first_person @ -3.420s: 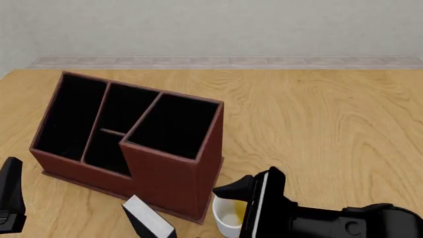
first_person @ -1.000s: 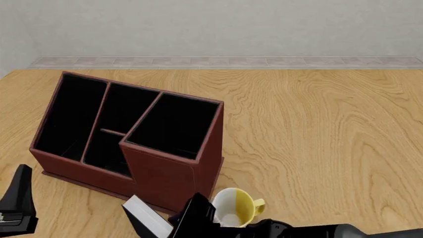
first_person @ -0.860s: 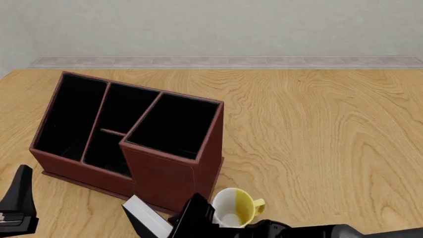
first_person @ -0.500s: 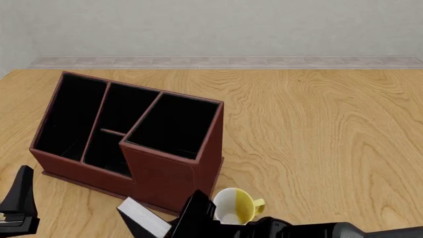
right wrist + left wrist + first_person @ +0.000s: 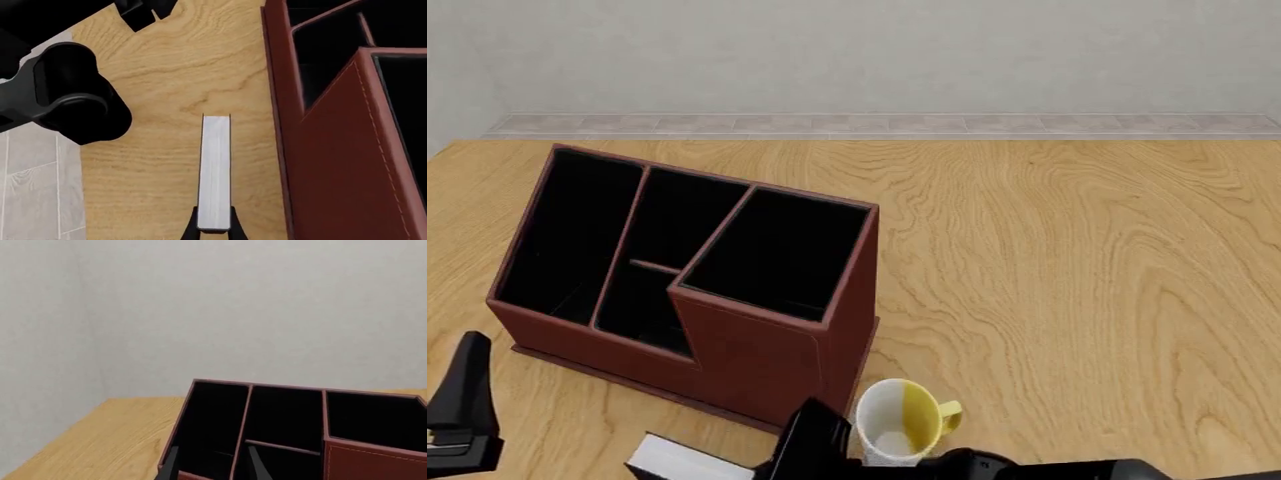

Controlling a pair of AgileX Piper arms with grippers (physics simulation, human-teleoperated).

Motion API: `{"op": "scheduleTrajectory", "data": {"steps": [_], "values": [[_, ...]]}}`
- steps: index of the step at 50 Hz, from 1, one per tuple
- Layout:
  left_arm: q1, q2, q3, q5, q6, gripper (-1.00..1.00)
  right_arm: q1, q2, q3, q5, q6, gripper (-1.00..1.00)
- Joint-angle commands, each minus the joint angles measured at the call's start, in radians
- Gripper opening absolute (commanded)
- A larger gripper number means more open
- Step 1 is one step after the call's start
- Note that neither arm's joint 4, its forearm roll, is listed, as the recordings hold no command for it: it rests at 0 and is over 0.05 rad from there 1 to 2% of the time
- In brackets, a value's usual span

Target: Pick up the book and place it in the right compartment of the caddy.

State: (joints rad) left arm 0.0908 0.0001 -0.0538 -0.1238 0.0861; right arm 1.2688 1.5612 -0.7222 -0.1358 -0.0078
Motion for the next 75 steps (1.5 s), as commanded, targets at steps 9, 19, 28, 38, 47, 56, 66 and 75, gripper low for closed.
{"op": "scheduleTrajectory", "data": {"steps": [9, 19, 28, 38, 47, 56, 66, 75], "values": [[-0.005, 0.0, -0.025, 0.014, 0.003, 1.0, 0.016, -0.11, -0.02, 0.073, -0.001, -1.0], [-0.008, 0.0, -0.031, 0.02, 0.004, 1.0, -0.001, -0.214, -0.007, 0.133, -0.016, -1.0], [-0.016, 0.0, -0.039, 0.039, -0.004, 1.0, -0.021, -0.322, 0.018, 0.196, -0.024, -1.0], [-0.014, 0.0, -0.048, 0.051, -0.006, 1.0, -0.011, -0.435, -0.004, 0.298, -0.031, -1.0], [-0.02, 0.0, -0.059, 0.066, -0.02, 1.0, 0.011, -0.487, -0.057, 0.382, -0.028, -1.0], [-0.019, 0.0, -0.054, 0.071, -0.023, 1.0, 0.032, -0.505, -0.133, 0.469, -0.04, -1.0], [-0.046, 0.0, -0.063, 0.102, -0.062, 1.0, 0.023, -0.533, -0.24, 0.581, -0.085, -1.0], [-0.053, 0.0, -0.075, 0.118, -0.074, 1.0, 0.016, -0.54, -0.307, 0.642, -0.116, -1.0]]}}
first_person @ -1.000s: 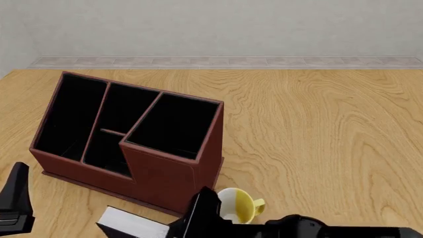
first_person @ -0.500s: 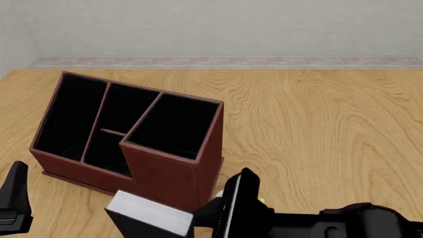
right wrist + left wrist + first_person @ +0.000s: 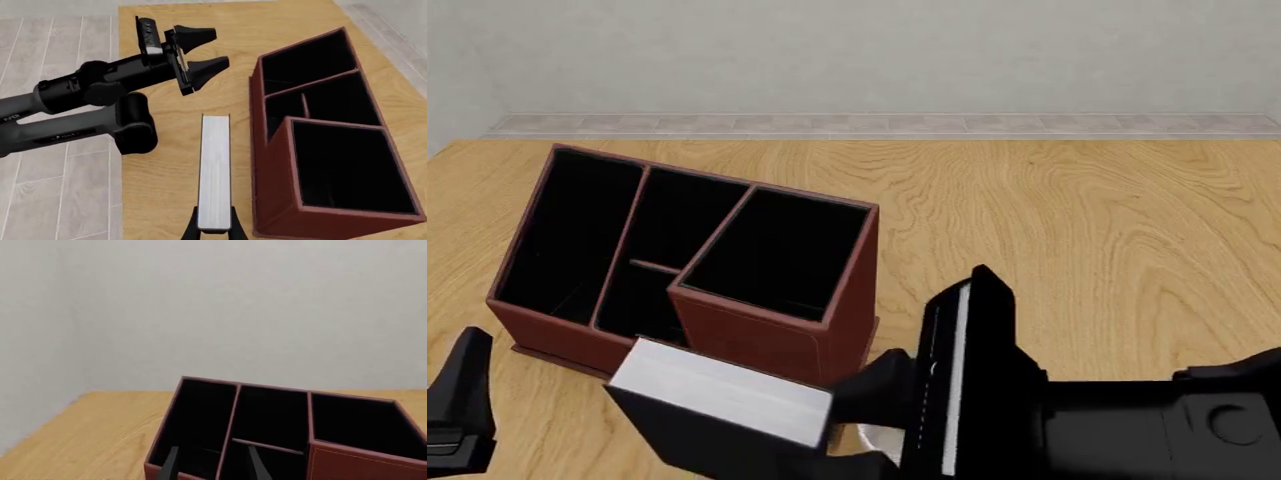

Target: Pick up the book and place it in the right compartment of the caddy.

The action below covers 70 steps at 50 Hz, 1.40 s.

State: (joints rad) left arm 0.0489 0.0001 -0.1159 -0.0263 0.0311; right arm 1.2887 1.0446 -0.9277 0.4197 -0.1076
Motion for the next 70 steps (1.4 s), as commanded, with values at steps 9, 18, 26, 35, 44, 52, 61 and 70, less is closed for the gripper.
{"op": "scheduleTrajectory", "data": {"steps": [9, 18, 26, 35, 44, 52, 61, 70], "values": [[-0.004, 0.0, -0.019, 0.021, -0.025, 1.0, 0.0, -0.022, -0.172, 0.137, -0.032, -1.0], [-0.005, 0.0, -0.022, 0.018, -0.025, 1.0, -0.006, -0.025, -0.248, 0.195, -0.044, -1.0], [-0.008, 0.0, -0.018, 0.014, -0.026, 1.0, -0.018, -0.028, -0.326, 0.25, -0.064, -1.0], [-0.016, 0.0, -0.024, 0.02, -0.021, 1.0, -0.035, -0.025, -0.421, 0.315, -0.087, -1.0], [-0.034, 0.0, -0.028, 0.027, -0.024, 1.0, -0.079, -0.03, -0.493, 0.374, -0.107, -1.0], [-0.116, 0.0, -0.089, 0.104, -0.029, 1.0, -0.142, -0.04, -0.512, 0.39, -0.113, -1.0], [-0.234, 0.0, -0.156, 0.206, 0.025, 1.0, -0.171, -0.038, -0.516, 0.377, -0.108, -1.0], [-0.355, 0.0, -0.281, 0.366, 0.019, 1.0, -0.178, -0.029, -0.506, 0.356, -0.096, -1.0]]}}
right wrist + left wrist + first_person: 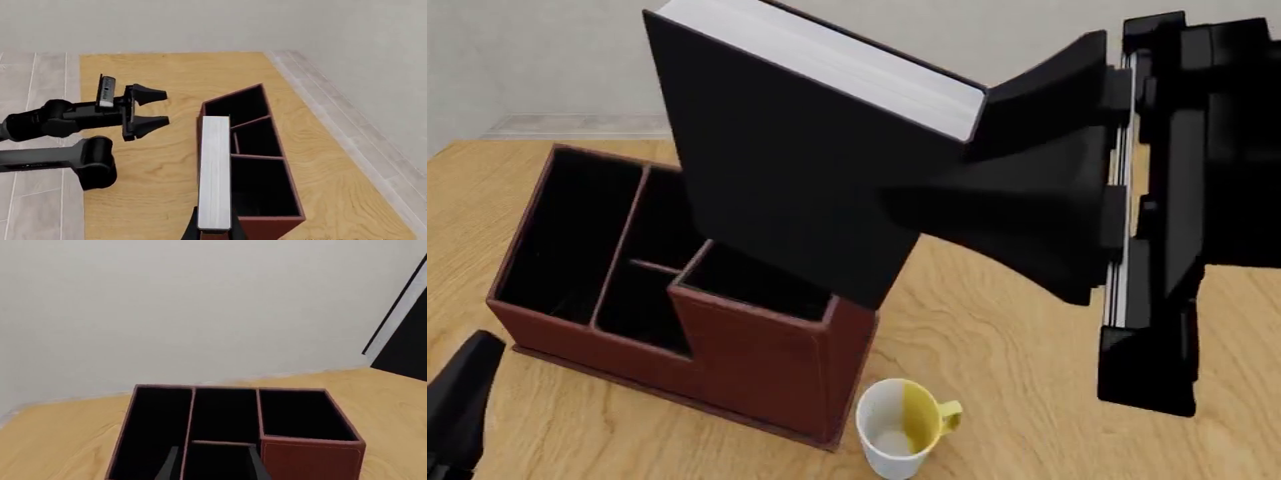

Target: Pick up the book and place it in the right compartment of the caddy.

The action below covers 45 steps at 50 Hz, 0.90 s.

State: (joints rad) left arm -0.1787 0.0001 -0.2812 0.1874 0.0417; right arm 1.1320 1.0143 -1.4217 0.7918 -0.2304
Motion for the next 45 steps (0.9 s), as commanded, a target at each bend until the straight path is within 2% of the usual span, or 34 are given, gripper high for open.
{"op": "scheduleTrajectory", "data": {"steps": [1, 3, 19, 29, 45], "values": [[-0.139, 0.0, -0.129, 0.165, 0.006, 1.0, -0.022, 0.001, -0.012, -0.017, 0.031, -1.0], [-0.172, 0.0, -0.136, 0.192, 0.033, 1.0, -0.023, 0.002, -0.01, -0.019, 0.033, -1.0], [-0.232, 0.0, -0.214, 0.309, 0.056, 1.0, -0.024, 0.005, 0.007, -0.039, 0.051, -1.0], [-0.276, 0.0, -0.201, 0.328, 0.062, 1.0, -0.035, 0.017, 0.008, -0.053, 0.058, -1.0], [-0.27, 0.0, -0.201, 0.321, 0.07, 1.0, -0.035, 0.023, 0.006, -0.058, 0.064, -1.0]]}}
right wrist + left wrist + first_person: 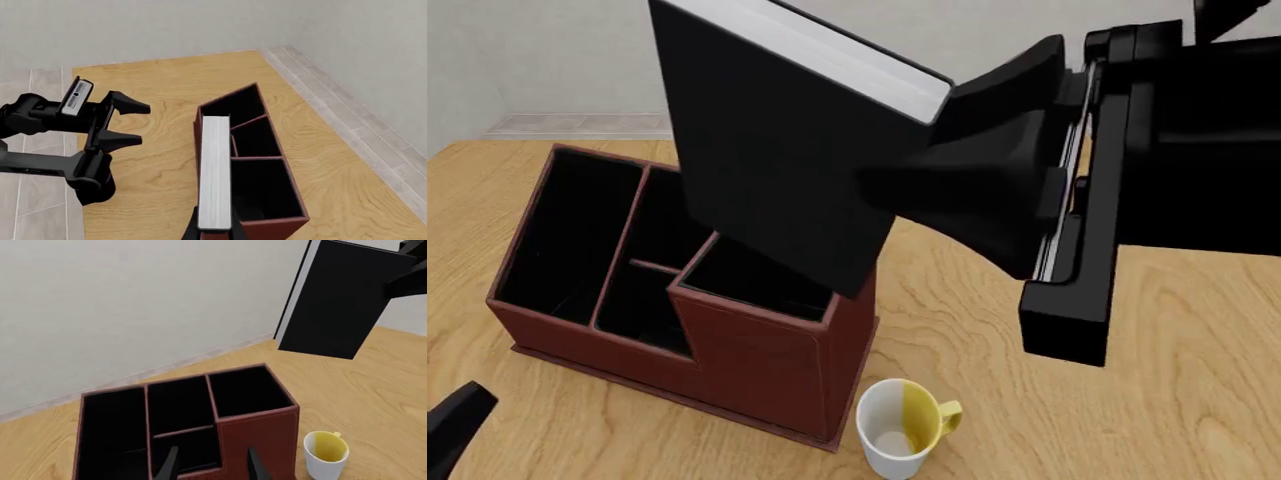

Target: Pick up the book and place it in the right compartment of the caddy.

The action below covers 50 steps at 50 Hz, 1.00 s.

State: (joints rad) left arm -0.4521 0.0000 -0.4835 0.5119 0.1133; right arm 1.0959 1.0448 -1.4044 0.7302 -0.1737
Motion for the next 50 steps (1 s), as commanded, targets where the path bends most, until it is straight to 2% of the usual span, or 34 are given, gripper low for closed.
{"op": "scheduleTrajectory", "data": {"steps": [1, 34, 50], "values": [[0.004, 0.0, 0.001, -0.003, -0.002, 1.0, 0.001, -0.008, -0.011, 0.004, 0.007, -1.0], [0.004, 0.0, 0.001, -0.003, -0.002, 1.0, 0.001, -0.008, -0.011, 0.004, 0.007, -1.0], [0.031, 0.0, -0.022, 0.005, -0.014, 1.0, -0.008, 0.08, -0.017, -0.052, 0.046, -1.0]]}}
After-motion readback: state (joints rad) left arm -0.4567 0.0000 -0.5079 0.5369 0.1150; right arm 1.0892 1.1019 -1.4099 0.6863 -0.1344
